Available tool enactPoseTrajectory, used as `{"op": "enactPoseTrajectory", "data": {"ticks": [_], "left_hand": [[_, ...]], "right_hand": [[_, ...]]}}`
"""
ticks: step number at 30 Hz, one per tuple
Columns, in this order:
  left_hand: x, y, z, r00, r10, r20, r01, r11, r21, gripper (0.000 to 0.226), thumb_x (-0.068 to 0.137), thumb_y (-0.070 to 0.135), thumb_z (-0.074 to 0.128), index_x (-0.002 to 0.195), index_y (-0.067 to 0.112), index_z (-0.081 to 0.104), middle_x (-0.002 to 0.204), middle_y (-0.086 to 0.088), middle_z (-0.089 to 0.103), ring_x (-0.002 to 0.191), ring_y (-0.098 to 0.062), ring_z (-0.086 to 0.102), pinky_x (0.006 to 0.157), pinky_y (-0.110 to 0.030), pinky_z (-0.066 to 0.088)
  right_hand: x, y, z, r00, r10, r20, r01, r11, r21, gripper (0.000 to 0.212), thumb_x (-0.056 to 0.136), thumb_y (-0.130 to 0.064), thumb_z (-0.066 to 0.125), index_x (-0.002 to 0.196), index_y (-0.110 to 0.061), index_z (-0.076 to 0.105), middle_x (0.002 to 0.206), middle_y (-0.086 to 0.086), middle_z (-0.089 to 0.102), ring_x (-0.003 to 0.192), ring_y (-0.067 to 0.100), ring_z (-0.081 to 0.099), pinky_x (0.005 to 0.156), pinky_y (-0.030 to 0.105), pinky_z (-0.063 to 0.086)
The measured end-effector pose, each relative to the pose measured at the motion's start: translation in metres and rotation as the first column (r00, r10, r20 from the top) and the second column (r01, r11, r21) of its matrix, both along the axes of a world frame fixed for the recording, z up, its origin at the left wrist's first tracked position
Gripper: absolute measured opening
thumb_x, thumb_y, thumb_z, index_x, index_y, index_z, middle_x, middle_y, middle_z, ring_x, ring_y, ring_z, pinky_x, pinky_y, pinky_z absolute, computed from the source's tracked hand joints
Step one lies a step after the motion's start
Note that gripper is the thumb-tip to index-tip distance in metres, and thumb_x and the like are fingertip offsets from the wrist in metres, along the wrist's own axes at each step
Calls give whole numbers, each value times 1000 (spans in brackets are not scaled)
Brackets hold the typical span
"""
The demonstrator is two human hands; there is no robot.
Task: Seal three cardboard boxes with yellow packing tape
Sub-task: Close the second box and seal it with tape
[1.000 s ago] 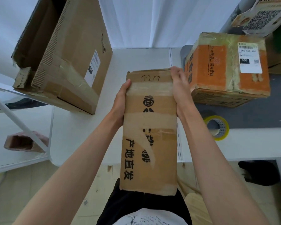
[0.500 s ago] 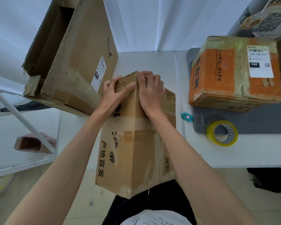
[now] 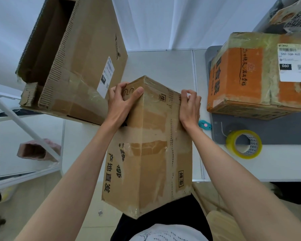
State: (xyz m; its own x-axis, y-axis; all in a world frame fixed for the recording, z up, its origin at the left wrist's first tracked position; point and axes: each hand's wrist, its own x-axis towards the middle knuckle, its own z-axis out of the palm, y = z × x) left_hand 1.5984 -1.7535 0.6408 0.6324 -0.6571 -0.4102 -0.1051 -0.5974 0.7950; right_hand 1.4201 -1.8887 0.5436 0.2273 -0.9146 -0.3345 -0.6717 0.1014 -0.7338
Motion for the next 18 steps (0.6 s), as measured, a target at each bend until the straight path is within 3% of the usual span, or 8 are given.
{"op": "enactPoseTrajectory", "data": {"ticks": [4,6,10,14,16,18], "left_hand": [[-7,-6,1,999,6,48,-6,1000,-12,94,62,90,48,139,35,44,131,9,33,119,-9,37,98,-29,29],[-7,-3,-3,998,19,65,-18,1000,-18,92,63,90,48,138,37,45,133,9,34,121,-9,38,99,-30,30],[-2,6,-15,997,51,51,-49,998,-45,93,70,91,46,148,40,38,148,7,35,135,-11,36,114,-36,27],[0,9,-34,994,41,-103,-45,998,-35,85,86,88,32,156,40,32,162,9,30,147,-6,23,125,-44,17],[0,10,-43,982,61,-180,-61,998,6,79,87,87,33,151,43,42,160,10,37,147,-9,31,123,-49,26],[4,8,-47,948,91,-305,-69,994,85,90,75,96,35,144,42,52,152,8,50,142,-16,44,118,-51,35]], "right_hand": [[-5,-1,-6,991,-128,25,125,988,95,47,103,-62,29,123,-24,46,122,5,52,106,19,56,86,39,44],[-10,-2,-9,981,-193,8,187,960,210,54,103,-64,23,115,-19,51,112,7,60,104,24,60,92,44,48],[-16,-6,0,991,-131,6,122,933,338,71,100,-69,19,112,-14,62,107,8,63,106,26,58,102,49,45],[-29,-9,10,988,-157,1,150,942,302,68,98,-72,30,132,-19,55,125,5,61,118,27,55,107,53,42],[-40,-7,13,990,-137,-46,144,958,247,71,97,-74,29,139,-20,49,133,5,58,124,29,52,109,53,40],[-47,-3,16,991,-107,-75,121,970,210,71,98,-73,29,142,-20,45,134,3,55,124,26,49,106,48,37]]}}
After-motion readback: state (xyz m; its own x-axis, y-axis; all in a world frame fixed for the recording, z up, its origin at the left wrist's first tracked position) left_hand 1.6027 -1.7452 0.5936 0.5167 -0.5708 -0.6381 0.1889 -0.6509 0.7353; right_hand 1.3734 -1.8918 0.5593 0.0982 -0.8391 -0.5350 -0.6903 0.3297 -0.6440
